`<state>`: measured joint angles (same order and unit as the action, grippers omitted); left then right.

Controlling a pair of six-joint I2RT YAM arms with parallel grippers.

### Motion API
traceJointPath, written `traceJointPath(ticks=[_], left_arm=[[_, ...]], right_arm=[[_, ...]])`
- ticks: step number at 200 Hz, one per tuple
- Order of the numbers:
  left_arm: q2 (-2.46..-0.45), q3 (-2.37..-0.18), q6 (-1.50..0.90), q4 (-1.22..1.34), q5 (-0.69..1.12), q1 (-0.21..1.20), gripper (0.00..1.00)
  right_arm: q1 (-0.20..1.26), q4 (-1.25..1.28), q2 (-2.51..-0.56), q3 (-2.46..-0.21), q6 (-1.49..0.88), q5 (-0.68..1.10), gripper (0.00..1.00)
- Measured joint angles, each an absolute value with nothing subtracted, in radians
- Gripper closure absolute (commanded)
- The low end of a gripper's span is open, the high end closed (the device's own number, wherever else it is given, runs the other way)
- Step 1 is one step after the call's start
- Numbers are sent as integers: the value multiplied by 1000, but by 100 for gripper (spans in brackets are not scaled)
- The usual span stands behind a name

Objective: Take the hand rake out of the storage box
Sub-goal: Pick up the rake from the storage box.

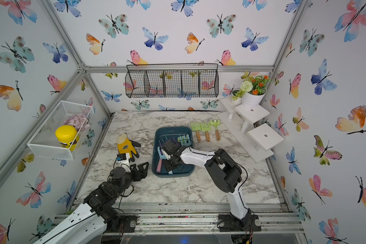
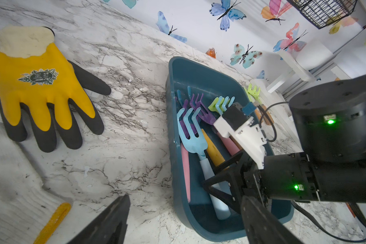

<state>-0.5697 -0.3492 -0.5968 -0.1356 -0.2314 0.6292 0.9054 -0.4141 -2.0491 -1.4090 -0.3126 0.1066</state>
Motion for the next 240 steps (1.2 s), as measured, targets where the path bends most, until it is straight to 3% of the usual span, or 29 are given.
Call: traceJointPath(ticks=[126, 240], left_arm=[[-588, -350, -596, -140, -211, 629, 12], [-632, -371, -585, -147, -147, 629, 11]], right_arm=[[910, -423, -2072, -1442, -340, 97, 81], [910, -386, -1861, -1359, -368, 83, 85]])
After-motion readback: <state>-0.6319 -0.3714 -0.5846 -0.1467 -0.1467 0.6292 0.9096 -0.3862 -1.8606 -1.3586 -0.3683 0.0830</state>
